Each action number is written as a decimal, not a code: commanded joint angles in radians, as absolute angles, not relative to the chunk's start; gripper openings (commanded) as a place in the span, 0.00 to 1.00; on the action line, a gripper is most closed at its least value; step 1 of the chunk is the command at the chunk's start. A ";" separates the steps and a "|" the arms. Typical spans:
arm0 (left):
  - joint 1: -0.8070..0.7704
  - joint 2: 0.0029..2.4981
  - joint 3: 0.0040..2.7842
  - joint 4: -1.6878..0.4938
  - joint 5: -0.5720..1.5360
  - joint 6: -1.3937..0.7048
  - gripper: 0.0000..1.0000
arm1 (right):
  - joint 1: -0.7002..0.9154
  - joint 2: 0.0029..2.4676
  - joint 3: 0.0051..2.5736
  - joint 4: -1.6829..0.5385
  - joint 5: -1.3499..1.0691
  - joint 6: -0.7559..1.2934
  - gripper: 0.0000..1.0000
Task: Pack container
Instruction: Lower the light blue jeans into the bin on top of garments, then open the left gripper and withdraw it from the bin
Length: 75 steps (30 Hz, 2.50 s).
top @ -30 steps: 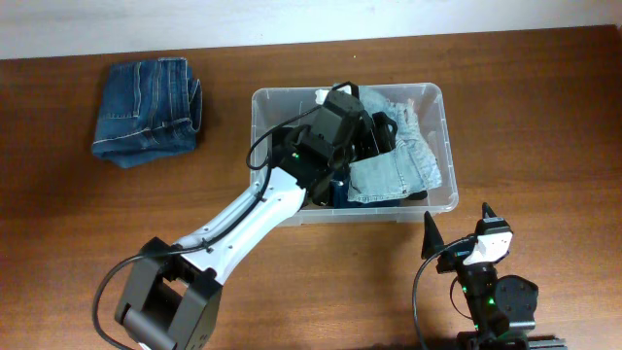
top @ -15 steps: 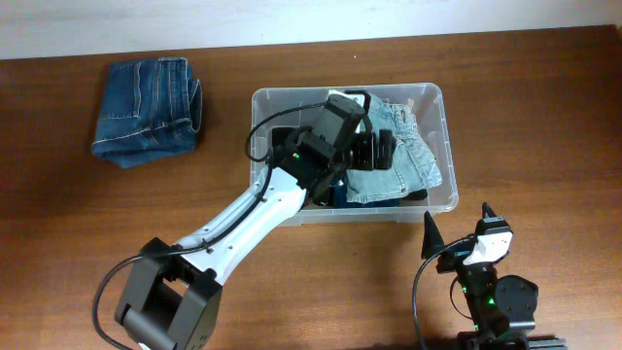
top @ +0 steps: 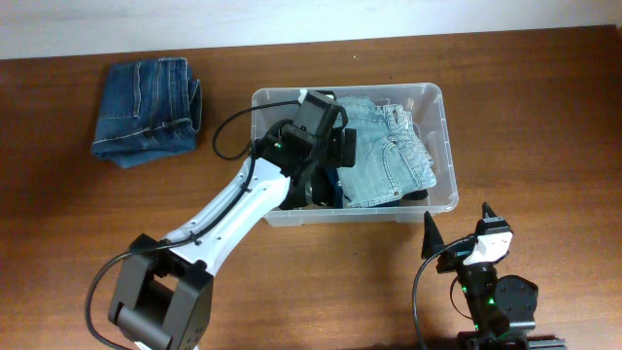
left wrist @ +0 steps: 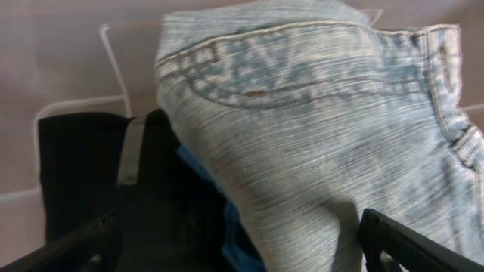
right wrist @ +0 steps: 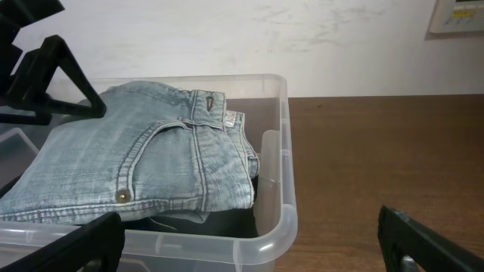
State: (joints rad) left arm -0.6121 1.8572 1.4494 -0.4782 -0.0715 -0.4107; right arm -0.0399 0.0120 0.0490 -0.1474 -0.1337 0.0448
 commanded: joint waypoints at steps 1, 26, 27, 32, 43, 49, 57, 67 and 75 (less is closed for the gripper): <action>-0.597 1.835 1.473 -0.495 -0.089 -0.387 0.99 | -0.048 0.004 0.042 -0.147 -0.147 0.037 0.98; -0.617 1.883 1.483 -0.583 0.031 -0.363 0.61 | -0.048 0.004 0.042 -0.147 -0.147 0.037 0.98; -0.617 1.883 1.484 -0.582 0.031 -0.338 0.60 | -0.048 0.004 0.042 -0.147 -0.147 0.037 0.98; -0.617 1.855 1.528 -0.588 0.030 -0.315 0.60 | -0.048 0.004 0.042 -0.147 -0.147 0.037 0.98; -0.639 1.758 1.683 -0.680 0.066 -0.256 0.36 | -0.048 0.004 0.042 -0.147 -0.147 0.037 0.98; -0.688 1.844 1.683 -0.730 0.102 -0.256 0.27 | -0.048 0.004 0.042 -0.147 -0.147 0.037 0.98; -0.750 1.997 1.683 -0.765 0.102 -0.256 0.24 | -0.048 0.004 0.042 -0.147 -0.147 0.037 0.98; -0.754 2.051 1.701 -0.776 0.082 -0.226 0.31 | -0.048 0.004 0.042 -0.147 -0.147 0.037 0.98; -0.725 2.003 1.999 -0.920 0.063 -0.117 0.68 | -0.048 0.004 0.042 -0.147 -0.146 0.037 0.98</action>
State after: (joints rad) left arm -0.7467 2.0346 1.8652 -0.8818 0.0792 -0.1871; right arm -0.0399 0.0120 0.0490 -0.1471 -0.1333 0.0441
